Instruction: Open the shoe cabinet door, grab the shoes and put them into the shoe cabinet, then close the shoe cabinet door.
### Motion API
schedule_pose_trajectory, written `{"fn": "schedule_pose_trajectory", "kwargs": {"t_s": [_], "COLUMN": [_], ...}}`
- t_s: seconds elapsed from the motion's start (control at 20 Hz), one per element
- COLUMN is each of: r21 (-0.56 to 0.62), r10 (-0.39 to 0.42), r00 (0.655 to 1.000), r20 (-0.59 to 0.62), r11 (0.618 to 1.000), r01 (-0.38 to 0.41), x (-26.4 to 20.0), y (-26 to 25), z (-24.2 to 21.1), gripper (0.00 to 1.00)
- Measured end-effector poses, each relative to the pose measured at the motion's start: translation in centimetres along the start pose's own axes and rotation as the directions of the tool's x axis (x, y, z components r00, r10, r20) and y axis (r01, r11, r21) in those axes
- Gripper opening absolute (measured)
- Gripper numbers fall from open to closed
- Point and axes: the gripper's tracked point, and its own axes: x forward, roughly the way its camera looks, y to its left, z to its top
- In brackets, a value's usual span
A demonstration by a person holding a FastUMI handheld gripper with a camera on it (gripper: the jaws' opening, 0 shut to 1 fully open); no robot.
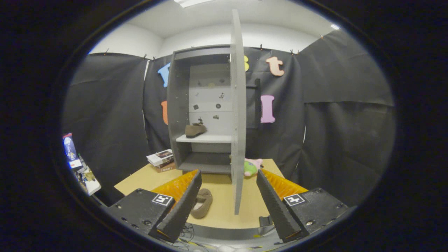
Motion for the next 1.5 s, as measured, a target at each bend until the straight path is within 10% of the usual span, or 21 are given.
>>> {"fn": "schedule_pose_trajectory", "kwargs": {"t_s": [1.5], "r21": [0.181], "r10": [0.07], "r00": [0.85], "r20": [-0.523], "r11": [0.983], "r01": [0.03], "x": [7.0], "y": [8.3], "z": [-16.0], "gripper": [1.0]}}
